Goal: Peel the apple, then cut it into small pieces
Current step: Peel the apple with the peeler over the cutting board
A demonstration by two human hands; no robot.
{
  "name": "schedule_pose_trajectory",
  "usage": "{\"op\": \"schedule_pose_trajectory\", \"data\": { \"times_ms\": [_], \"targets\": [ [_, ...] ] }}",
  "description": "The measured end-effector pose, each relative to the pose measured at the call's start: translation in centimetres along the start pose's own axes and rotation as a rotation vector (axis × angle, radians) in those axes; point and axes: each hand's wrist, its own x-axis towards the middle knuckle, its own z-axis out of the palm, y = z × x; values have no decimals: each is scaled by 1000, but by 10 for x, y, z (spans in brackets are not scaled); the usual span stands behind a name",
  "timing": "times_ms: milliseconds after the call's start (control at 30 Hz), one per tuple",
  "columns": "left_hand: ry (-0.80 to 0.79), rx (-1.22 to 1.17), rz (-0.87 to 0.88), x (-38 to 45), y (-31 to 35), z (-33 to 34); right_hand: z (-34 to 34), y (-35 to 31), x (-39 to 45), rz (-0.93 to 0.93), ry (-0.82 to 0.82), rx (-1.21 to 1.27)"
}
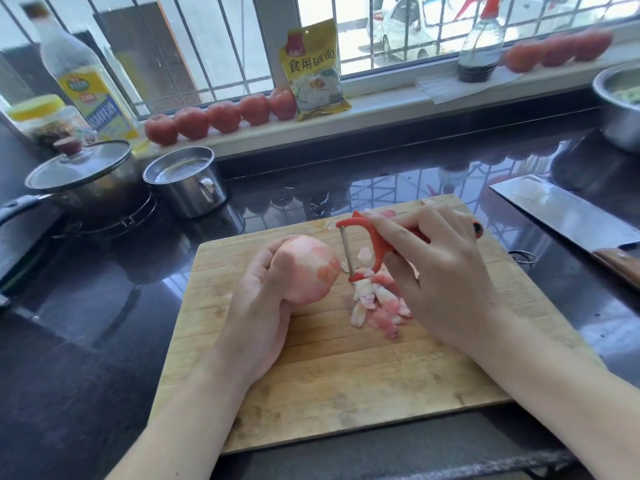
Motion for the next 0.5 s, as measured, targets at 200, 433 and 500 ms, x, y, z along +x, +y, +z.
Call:
{"op": "schedule_pose_trajectory", "data": {
  "times_ms": [200, 433, 500],
  "targets": [
    [12, 39, -18, -1, -5, -1, -2, -13, -2, -190, 24, 14],
    [4, 63, -43, -1, -7, -3, 0, -14, -2, -175, 56, -94],
    [4, 30, -48, -1, -7, -4, 1, -13, -1, -154, 60, -85]
  ]
}}
